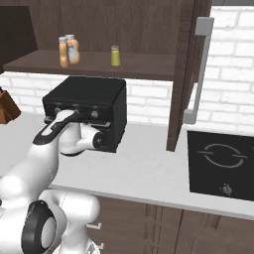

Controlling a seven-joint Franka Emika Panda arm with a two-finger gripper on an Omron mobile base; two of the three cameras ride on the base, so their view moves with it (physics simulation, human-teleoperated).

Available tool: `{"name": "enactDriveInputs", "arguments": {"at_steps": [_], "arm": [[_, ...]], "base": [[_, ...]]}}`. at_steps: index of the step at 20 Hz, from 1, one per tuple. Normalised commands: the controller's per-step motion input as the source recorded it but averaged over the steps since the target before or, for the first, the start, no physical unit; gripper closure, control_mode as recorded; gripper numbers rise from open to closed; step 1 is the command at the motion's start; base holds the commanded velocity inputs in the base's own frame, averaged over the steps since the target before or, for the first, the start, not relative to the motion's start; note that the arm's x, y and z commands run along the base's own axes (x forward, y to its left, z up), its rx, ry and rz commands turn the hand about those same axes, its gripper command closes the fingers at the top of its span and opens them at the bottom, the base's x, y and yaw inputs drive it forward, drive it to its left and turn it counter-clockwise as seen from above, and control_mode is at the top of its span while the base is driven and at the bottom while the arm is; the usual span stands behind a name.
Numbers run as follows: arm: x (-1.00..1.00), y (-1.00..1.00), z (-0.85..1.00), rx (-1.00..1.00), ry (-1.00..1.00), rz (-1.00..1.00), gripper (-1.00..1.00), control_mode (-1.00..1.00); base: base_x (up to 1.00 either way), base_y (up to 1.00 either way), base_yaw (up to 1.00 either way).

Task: Put the shaker and condiment bottle from the counter next to their counterparts in the cabinet.

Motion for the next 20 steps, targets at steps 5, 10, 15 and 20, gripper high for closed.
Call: {"name": "enactDriveInputs", "arguments": {"at_steps": [5, 10, 15, 20], "arm": [[0.0, -0.29, 0.86, 0.0, 0.0, -0.27, 1.0, -1.0], [0.04, -0.25, 0.86, 0.0, 0.0, -0.27, 1.0, -1.0], [0.0, -0.53, 0.67, 0.04, 0.0, -0.23, 1.0, -1.0], [-0.1, -0.52, 0.41, 0.05, 0.0, -0.13, 1.0, -1.0]], "base": [[0.0, 0.0, 0.0], [0.0, 0.0, 0.0], [0.0, 0.0, 0.0], [0.0, 0.0, 0.0]]}}
